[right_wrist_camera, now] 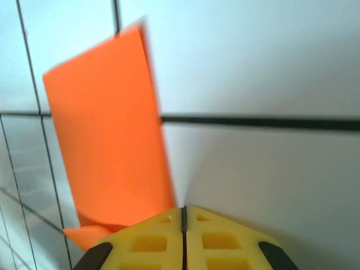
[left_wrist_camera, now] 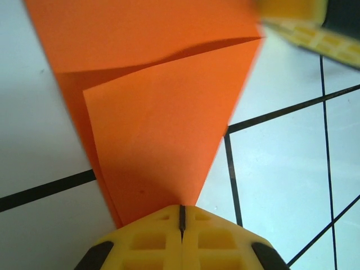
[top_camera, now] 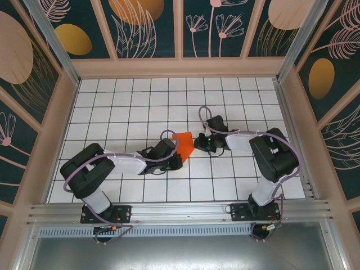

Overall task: Fold a paper plane with a square sheet of paper (pick it up from the middle)
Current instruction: Fold the triangle at the center of the table.

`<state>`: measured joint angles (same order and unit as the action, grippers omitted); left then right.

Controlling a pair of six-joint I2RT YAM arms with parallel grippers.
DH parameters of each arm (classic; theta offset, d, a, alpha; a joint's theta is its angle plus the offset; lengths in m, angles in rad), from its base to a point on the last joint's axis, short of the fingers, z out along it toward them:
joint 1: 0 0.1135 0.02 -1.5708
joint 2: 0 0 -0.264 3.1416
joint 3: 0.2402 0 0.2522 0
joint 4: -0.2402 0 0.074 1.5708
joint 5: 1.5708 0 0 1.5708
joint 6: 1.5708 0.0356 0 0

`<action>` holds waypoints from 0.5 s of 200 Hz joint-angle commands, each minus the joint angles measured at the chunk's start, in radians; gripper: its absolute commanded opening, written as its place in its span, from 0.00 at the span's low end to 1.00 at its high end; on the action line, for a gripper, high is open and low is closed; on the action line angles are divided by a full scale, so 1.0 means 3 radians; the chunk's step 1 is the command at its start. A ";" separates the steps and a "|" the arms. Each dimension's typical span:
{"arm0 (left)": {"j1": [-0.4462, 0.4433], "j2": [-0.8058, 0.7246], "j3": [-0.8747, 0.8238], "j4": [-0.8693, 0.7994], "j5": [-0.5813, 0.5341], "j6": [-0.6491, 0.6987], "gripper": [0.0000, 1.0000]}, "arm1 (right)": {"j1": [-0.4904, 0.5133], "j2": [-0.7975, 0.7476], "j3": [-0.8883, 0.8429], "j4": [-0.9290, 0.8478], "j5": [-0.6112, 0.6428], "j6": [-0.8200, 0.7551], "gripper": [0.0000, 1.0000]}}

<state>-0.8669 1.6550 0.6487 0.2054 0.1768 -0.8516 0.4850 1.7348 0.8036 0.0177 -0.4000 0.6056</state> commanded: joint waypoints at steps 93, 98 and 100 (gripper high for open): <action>0.0175 -0.0161 -0.0101 -0.0445 -0.0081 0.0669 0.04 | 0.0572 -0.0279 -0.0097 0.0374 -0.0151 0.0268 0.06; 0.0175 -0.0163 -0.0102 -0.0427 -0.0074 0.0657 0.04 | 0.0582 -0.0239 -0.0079 0.0392 -0.0173 0.0277 0.06; 0.0176 -0.0166 -0.0102 -0.0421 -0.0073 0.0653 0.04 | 0.0582 -0.0224 -0.0076 0.0395 -0.0178 0.0273 0.06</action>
<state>-0.8246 1.6070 0.6411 0.1196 0.1719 -0.6765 0.6430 1.6115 0.7696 0.0883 -0.4149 0.6537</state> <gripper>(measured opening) 0.068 0.070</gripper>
